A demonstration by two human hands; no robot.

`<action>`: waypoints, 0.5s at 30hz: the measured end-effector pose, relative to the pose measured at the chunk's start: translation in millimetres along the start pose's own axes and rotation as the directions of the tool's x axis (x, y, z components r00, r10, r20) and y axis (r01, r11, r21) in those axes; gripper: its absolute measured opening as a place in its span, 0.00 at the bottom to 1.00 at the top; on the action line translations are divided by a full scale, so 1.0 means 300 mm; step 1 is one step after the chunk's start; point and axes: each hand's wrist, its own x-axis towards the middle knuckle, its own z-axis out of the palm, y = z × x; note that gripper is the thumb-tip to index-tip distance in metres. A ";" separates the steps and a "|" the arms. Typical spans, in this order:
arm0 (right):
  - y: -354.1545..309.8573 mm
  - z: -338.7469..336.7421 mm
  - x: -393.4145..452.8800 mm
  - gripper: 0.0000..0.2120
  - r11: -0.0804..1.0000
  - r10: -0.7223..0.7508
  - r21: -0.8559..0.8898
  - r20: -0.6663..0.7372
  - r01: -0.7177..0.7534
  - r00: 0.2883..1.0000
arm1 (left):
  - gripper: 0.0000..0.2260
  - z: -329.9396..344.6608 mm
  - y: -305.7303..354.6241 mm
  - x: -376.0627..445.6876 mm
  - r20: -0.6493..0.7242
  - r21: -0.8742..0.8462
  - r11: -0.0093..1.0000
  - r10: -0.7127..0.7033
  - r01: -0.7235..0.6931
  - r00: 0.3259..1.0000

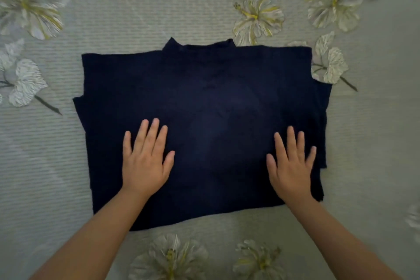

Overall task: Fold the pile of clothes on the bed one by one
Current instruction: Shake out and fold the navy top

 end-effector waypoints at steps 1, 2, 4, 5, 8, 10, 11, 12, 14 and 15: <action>0.033 0.013 -0.027 0.25 1.000 0.020 -0.010 0.022 -0.019 1.000 | 0.25 0.009 0.000 -0.001 0.000 0.006 1.000 -0.004 0.004 1.000; 0.061 0.025 -0.042 0.25 0.999 0.033 -0.013 0.025 -0.032 0.999 | 0.26 0.014 0.003 0.001 0.003 0.012 1.000 -0.003 0.003 1.000; 0.087 0.036 -0.048 0.25 0.998 0.055 0.024 0.027 -0.055 0.998 | 0.27 0.012 0.013 0.004 0.030 0.008 1.000 -0.002 0.001 1.000; 0.089 0.036 -0.047 0.25 0.996 0.063 0.057 0.025 -0.065 0.998 | 0.28 0.005 0.020 0.004 0.060 -0.003 1.000 -0.016 0.016 0.998; 0.094 0.013 -0.049 0.27 0.965 0.112 0.232 0.062 -0.124 0.992 | 0.24 -0.028 0.064 0.013 0.120 -0.030 0.993 -0.111 0.115 0.987; 0.119 -0.009 -0.061 0.26 0.937 0.159 0.315 -0.002 -0.150 0.987 | 0.20 -0.058 0.134 0.043 0.071 -0.079 0.993 -0.082 0.087 0.994; 0.135 -0.017 -0.069 0.24 0.926 0.222 0.326 -0.065 -0.190 0.973 | 0.19 -0.072 0.186 0.069 0.045 -0.096 0.995 -0.008 0.013 0.999; 0.146 -0.027 -0.076 0.24 0.899 0.318 0.347 -0.099 -0.267 0.943 | 0.19 -0.085 0.244 0.102 0.019 -0.101 0.990 0.098 -0.095 0.995; 0.166 -0.036 -0.081 0.29 0.790 0.513 0.390 0.000 -0.472 0.858 | 0.19 -0.103 0.378 0.196 0.022 -0.086 0.950 0.302 -0.300 0.953; 0.176 -0.031 -0.081 0.31 0.741 0.575 0.370 0.082 -0.561 0.814 | 0.19 -0.109 0.449 0.252 0.053 -0.066 0.928 0.371 -0.368 0.927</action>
